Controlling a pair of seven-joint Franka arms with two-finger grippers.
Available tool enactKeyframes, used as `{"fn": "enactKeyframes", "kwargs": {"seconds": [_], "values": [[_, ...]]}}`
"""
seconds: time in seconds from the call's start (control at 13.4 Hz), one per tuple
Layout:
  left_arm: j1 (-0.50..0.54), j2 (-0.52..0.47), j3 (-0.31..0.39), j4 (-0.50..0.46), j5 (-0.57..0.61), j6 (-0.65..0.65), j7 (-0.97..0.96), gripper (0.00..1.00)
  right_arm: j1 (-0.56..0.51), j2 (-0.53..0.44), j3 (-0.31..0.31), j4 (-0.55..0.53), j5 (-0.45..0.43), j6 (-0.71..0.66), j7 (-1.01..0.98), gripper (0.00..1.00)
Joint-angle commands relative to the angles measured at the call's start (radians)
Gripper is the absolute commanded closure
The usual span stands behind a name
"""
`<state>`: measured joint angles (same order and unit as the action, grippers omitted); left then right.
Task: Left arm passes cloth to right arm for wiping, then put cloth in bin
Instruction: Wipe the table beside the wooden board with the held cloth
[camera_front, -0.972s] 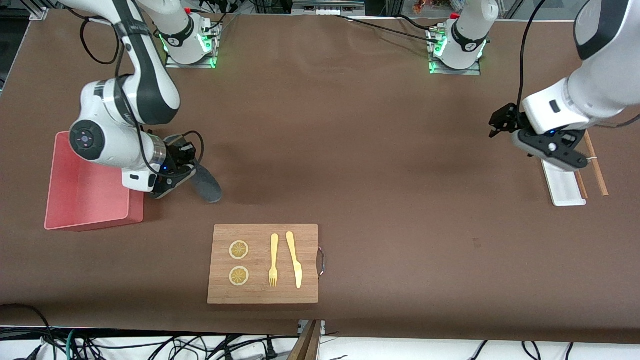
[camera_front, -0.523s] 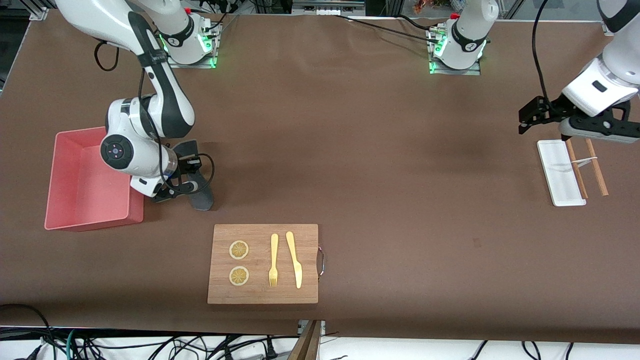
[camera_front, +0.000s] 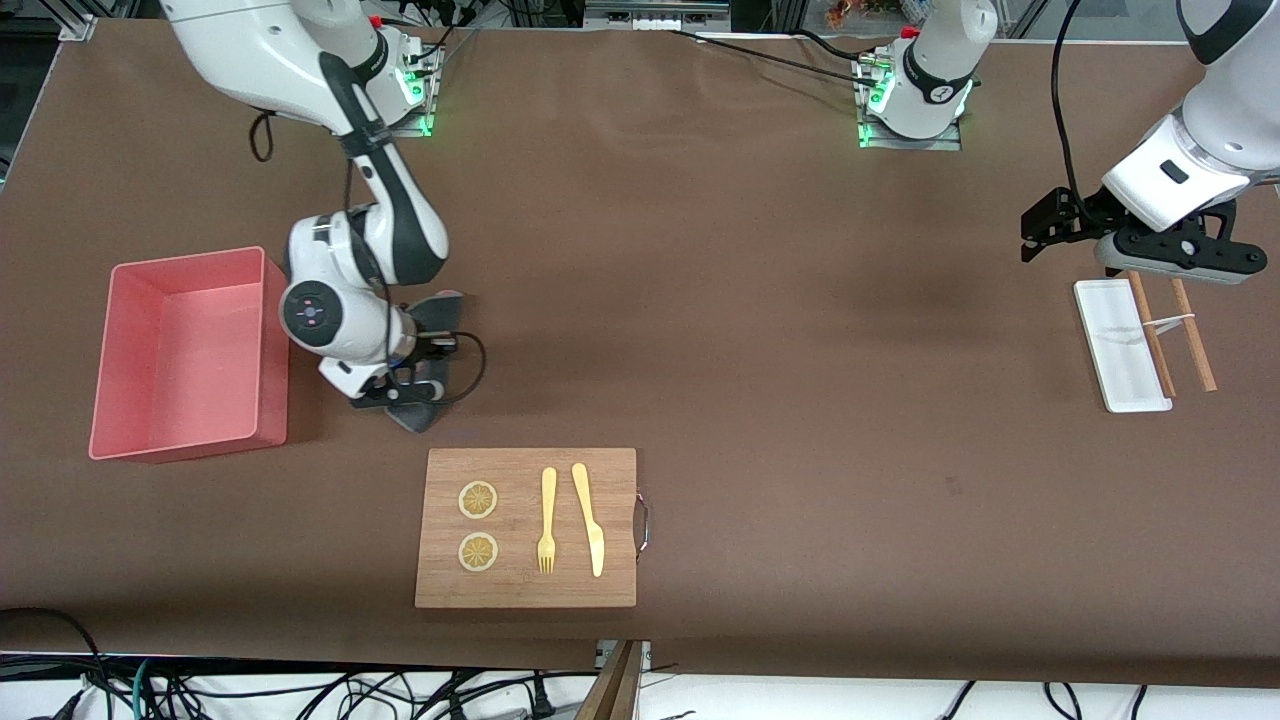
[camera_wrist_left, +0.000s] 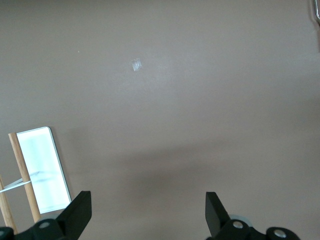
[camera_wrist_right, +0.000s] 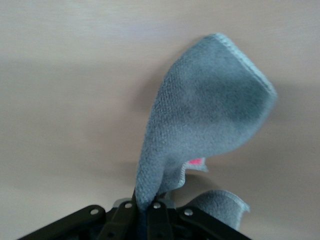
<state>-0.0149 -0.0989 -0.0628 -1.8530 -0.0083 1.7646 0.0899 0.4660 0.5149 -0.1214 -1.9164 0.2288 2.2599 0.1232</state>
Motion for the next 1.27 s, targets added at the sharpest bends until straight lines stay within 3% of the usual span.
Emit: {"fn": "enactKeyframes", "kwargs": {"seconds": [0.0,0.37,0.6,1.05,1.2], "values": [[-0.003,0.007,-0.017,0.026,0.024,-0.037,-0.036,0.0,0.092,0.056,-0.006,0.088,0.035,0.003,0.146,1.0],[-0.004,0.027,-0.029,0.072,0.025,-0.088,-0.052,0.0,0.232,0.169,-0.006,0.292,0.037,0.0,0.453,1.0],[-0.005,0.028,-0.029,0.075,0.025,-0.088,-0.052,0.0,0.286,0.191,0.006,0.349,0.034,0.0,0.559,1.0],[-0.005,0.03,-0.031,0.077,0.025,-0.088,-0.05,0.0,0.226,0.182,-0.021,0.335,0.023,-0.097,0.445,1.0],[-0.005,0.03,-0.031,0.077,0.025,-0.089,-0.05,0.0,0.224,0.18,-0.082,0.298,0.023,-0.109,0.343,1.0]]}}
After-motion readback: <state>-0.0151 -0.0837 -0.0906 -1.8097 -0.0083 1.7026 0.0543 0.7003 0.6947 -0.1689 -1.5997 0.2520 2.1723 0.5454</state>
